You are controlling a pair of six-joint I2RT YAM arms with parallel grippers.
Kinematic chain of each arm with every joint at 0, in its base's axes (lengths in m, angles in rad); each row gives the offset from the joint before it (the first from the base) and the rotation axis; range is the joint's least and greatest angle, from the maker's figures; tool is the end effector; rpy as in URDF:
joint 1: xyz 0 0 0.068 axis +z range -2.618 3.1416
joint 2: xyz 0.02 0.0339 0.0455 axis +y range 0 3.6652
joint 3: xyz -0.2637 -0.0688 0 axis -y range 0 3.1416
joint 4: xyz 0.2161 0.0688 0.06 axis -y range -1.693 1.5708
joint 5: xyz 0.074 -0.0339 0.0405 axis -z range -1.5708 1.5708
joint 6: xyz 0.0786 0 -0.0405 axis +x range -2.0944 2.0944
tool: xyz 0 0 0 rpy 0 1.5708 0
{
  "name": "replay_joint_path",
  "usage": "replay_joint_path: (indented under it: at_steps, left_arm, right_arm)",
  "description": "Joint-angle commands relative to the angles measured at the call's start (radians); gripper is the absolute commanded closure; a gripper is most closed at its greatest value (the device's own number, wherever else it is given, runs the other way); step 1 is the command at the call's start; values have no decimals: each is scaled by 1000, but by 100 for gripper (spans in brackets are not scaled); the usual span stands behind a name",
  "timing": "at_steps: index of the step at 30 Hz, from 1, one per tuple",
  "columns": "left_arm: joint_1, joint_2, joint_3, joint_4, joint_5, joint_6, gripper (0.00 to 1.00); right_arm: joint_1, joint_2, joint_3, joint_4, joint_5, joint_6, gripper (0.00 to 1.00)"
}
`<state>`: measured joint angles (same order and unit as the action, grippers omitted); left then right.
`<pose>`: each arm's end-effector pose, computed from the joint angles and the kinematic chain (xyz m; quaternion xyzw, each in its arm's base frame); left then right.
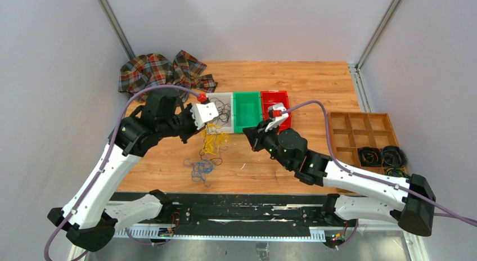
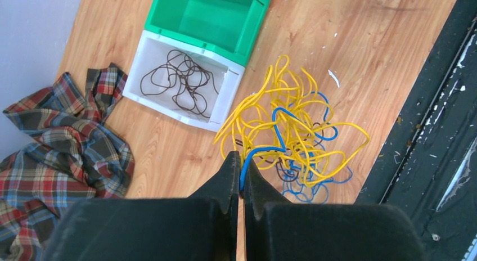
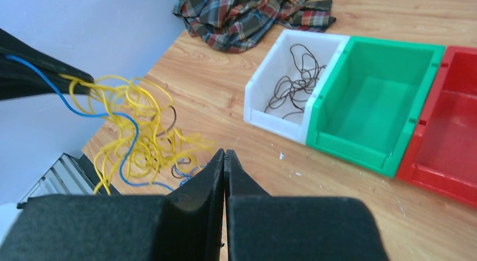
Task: Untangle the cables
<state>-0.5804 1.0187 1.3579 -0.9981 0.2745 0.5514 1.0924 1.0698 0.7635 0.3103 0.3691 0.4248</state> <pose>0.1421 -0.1186 0.3749 0.5277 0.7184 -0.1292 0.4343 0.1471 0.2220 0.3374 -0.1044 0.6980 0.3851 0.5946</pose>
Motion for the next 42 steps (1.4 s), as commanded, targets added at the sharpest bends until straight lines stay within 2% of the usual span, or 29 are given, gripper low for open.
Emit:
replay_joint_path:
  at_steps: [1,2,5,7,12,17,23,26,30,31,37,38,39,40,41,42]
  left_arm:
    - [-10,5,31,0,-15,10,100]
    - [-10,8,33,0,-8,2,100]
    - [-10,19,47,0,25,-36,99]
    - [-10,25,58,-1,40,-56,99]
    - [-10,16,60,-1,42,-62,100]
    - [-10,13,51,-12,47,-66,100]
    - [-10,16,65,-13,74,-80,100]
    - [-11,14,72,-20,73,-71,100]
    - [-10,1,76,-31,65,-47,99]
    - [-10,-2,74,-32,64,-41,100]
    - [-10,-1,53,-31,58,-28,99]
    - [-10,1,50,-30,57,-25,94]
    - [-10,2,48,-30,56,-21,80]
    - [-10,5,48,-30,54,-21,62]
    - [-10,7,49,-31,51,-21,52]
    - [-10,10,51,-31,51,-22,49]
  right_arm:
    - [-11,-48,-55,6,-39,26,100]
    - [-4,-50,-56,37,-70,9,98]
    - [40,-19,-2,72,-96,-63,68]
    - [56,28,54,91,-135,-100,59]
    - [107,128,123,195,-218,-195,48]
    - [134,204,187,228,-252,-256,46]
    - [133,275,254,221,-220,-270,51]
    - [131,300,294,166,-177,-273,67]
    - [108,272,265,150,-137,-253,95]
    - [102,259,254,143,-118,-246,99]
    - [31,141,167,121,-85,-163,100]
    - [17,122,151,119,-88,-144,100]
    - [6,105,136,119,-90,-130,99]
    - [1,89,123,121,-88,-124,99]
    - [-2,78,112,120,-86,-122,99]
    - [-2,71,105,115,-86,-118,99]
